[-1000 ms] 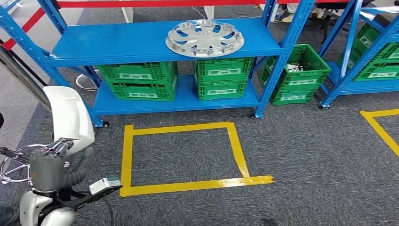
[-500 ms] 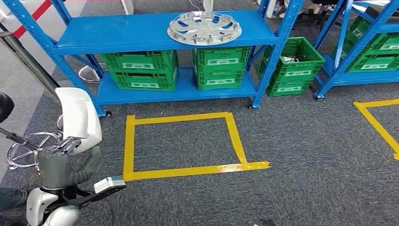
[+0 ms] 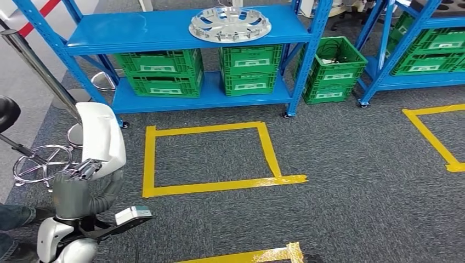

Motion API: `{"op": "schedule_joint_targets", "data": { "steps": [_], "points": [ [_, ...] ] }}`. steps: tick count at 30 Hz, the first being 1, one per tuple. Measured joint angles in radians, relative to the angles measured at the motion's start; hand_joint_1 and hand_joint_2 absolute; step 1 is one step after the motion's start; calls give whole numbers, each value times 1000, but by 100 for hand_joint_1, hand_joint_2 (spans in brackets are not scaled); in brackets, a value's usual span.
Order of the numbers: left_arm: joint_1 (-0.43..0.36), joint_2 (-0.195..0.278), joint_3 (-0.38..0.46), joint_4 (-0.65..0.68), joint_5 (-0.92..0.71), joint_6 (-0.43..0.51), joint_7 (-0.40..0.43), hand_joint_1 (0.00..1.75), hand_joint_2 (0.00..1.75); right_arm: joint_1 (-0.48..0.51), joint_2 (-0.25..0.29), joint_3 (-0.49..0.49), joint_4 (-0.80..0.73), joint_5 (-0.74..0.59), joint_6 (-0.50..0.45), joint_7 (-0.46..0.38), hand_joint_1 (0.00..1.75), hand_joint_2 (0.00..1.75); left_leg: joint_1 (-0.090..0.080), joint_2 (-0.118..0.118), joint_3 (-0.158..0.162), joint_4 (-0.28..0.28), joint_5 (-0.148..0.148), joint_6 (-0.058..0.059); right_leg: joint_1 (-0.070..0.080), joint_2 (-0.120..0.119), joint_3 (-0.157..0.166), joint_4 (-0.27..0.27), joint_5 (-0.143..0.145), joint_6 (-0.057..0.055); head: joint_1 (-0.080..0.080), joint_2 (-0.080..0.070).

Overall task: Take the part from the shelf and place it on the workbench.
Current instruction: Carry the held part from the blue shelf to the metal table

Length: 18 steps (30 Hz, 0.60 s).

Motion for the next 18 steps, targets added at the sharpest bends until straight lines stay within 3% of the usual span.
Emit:
{"op": "schedule_joint_targets", "data": {
  "steps": [2,4,5,6,9,10,11,12,14,15,16,18],
  "points": [
    [-2,0,-3,1,11,0,-4,175,175,1,0,0,0,2,-2,4,0,0,-4,1,-1,-20,5,13,-1,0,-4,-5,16,14,-2,0],
    [-5,-1,-6,2,17,0,-7,175,175,4,1,0,1,2,-3,9,0,0,-2,3,-13,-28,27,29,-3,3,-21,9,3,25,-3,0],
    [-6,-2,-7,2,18,0,-8,175,175,6,1,0,1,2,-3,11,0,0,0,5,-19,-32,36,35,-3,4,-31,24,-14,27,-2,0],
    [-7,-2,-7,3,19,0,-9,175,175,7,1,0,1,2,-4,12,0,0,0,6,-28,-32,44,39,-4,5,-50,64,-48,30,-1,0],
    [-7,-4,-11,6,20,0,-11,175,175,9,1,0,2,2,-6,13,0,0,-2,5,-65,-30,70,44,-4,6,-108,246,-154,37,1,0],
    [-6,-4,-13,7,20,0,-11,175,175,9,1,0,2,3,-7,13,0,0,-3,6,-76,-30,79,43,-4,6,-108,276,-167,38,0,0],
    [-5,-4,-14,7,20,0,-12,175,175,10,2,0,2,4,-7,12,0,0,-3,6,-85,-29,86,41,-5,6,-87,264,-161,39,1,0],
    [-4,-4,-15,8,20,0,-12,175,175,10,2,0,2,5,-7,11,0,0,-3,6,-92,-27,92,39,-5,6,-45,214,-141,38,1,0],
    [-4,-4,-17,8,20,1,-12,175,175,9,2,0,2,7,-7,8,0,0,-6,6,-104,-20,99,32,-4,6,59,63,-100,31,1,0],
    [-5,-3,-17,8,21,1,-12,175,175,8,2,0,2,9,-7,6,0,0,-7,6,-109,-16,102,27,-3,6,94,9,-91,26,0,0],
    [-5,-3,-18,7,22,1,-13,175,175,8,2,0,2,10,-7,4,0,0,-9,6,-114,-12,106,22,-2,7,109,-20,-89,20,0,0],
    [-5,-3,-20,7,24,1,-15,175,175,10,2,0,2,13,-7,0,0,0,-9,5,-119,-9,113,11,-1,7,104,-24,-87,7,-1,0]
  ]
}}
